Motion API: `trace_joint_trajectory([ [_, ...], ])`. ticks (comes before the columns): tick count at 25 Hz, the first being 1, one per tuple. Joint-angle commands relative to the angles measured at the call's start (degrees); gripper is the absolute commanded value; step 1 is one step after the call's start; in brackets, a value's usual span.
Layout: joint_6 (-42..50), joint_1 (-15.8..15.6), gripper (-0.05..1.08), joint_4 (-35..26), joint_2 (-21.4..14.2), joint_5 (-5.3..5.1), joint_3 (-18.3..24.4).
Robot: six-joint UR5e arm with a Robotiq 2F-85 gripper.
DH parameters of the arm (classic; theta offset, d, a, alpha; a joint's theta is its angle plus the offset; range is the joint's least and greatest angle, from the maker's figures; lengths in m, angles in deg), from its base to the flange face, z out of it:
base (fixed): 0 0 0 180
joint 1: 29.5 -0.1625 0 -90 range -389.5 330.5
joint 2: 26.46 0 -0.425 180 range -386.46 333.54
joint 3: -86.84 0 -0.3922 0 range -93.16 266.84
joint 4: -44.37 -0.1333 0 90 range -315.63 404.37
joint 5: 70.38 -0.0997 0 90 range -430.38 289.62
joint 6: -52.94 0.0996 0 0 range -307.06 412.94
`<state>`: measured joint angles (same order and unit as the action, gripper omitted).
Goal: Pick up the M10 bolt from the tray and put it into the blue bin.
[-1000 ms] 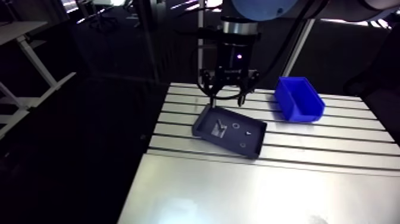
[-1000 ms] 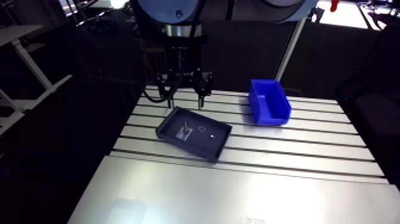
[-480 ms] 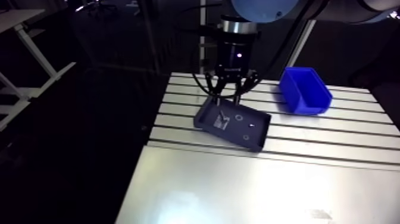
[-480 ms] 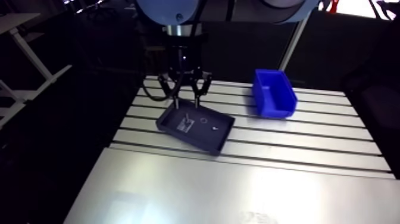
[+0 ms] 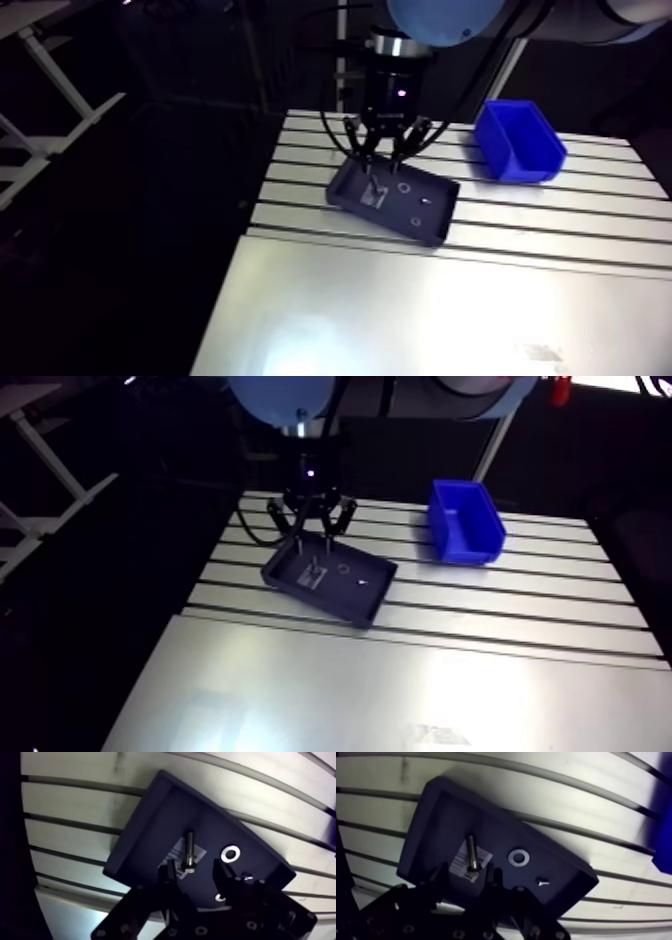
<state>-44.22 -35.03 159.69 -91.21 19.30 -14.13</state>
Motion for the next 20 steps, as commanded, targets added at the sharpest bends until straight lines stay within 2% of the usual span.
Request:
trace_joint_trajectory([
  [1, 0.0, 0.0, 0.51, 0.48, 0.73, 0.01, -0.41],
  [20, -0.09, 0.0, 0.56, 1.44, 1.88, 0.19, -0.94],
])
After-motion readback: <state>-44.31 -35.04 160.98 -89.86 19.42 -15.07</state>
